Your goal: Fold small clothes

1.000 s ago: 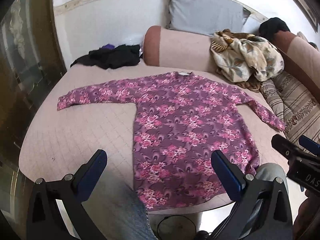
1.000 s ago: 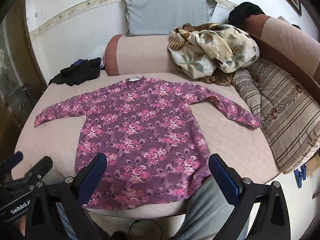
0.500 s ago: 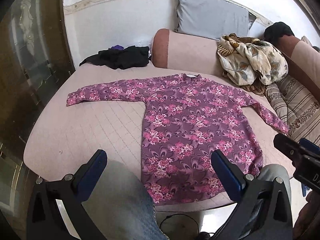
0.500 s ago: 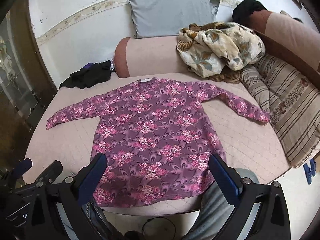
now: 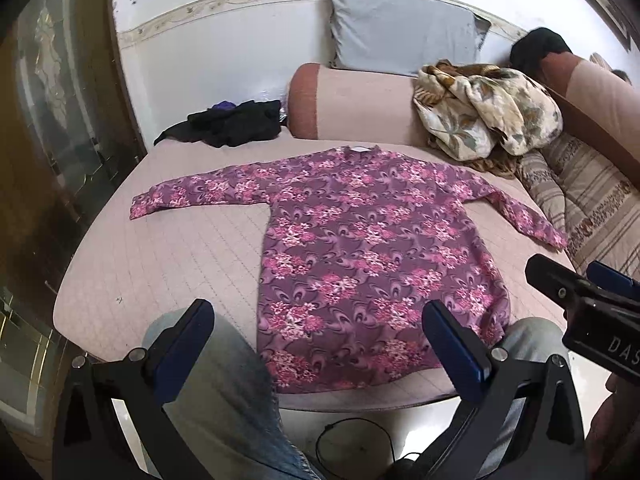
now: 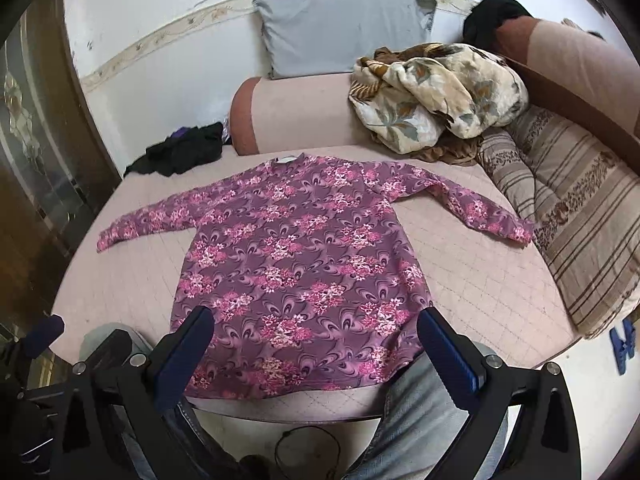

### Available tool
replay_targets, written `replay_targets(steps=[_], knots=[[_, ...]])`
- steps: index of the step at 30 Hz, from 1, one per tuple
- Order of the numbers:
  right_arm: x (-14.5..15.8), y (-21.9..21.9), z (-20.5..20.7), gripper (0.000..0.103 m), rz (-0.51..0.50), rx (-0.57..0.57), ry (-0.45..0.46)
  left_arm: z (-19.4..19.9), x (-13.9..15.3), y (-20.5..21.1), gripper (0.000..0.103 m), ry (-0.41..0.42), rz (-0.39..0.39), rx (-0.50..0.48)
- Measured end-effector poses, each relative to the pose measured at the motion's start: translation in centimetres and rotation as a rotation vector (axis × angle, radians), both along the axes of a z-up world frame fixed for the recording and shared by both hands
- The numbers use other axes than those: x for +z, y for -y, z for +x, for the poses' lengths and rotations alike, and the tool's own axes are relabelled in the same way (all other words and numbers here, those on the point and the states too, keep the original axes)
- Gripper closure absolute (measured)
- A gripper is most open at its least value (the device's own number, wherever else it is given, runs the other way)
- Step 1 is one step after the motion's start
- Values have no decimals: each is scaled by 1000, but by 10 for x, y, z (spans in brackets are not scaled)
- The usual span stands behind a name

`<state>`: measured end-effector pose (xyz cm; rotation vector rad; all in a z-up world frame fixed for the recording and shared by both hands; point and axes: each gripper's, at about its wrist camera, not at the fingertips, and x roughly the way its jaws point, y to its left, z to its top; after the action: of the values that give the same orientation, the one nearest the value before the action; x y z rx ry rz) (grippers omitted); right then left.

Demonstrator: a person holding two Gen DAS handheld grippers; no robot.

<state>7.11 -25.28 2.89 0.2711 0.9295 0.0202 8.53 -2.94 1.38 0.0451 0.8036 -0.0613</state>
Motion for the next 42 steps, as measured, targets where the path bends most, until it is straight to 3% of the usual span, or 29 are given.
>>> replay_targets(steps=[16,25,30,34,36,40,42], knots=[[10,30,-23,4,31,-63,58,-14,12,27,0,29,40,-27],[-4,42,-9,4,85,-59,56,10,-1,36,0,2,37,-51],[-42,75,31,4,182,-104,34,54,-20,47,0,-39,1,-74],[-79,123,70,9,228,-204,1,105,-45,62,0,-72,-16,-86],[-102,156,92,10,250,-268,-17,131,-58,72,0,-86,-34,-97],[-164,235,124,14,400,-455,-105,183,-82,93,0,-99,-68,-140],[-194,274,138,15,393,-573,-138,204,-94,100,0,-102,-87,-160]])
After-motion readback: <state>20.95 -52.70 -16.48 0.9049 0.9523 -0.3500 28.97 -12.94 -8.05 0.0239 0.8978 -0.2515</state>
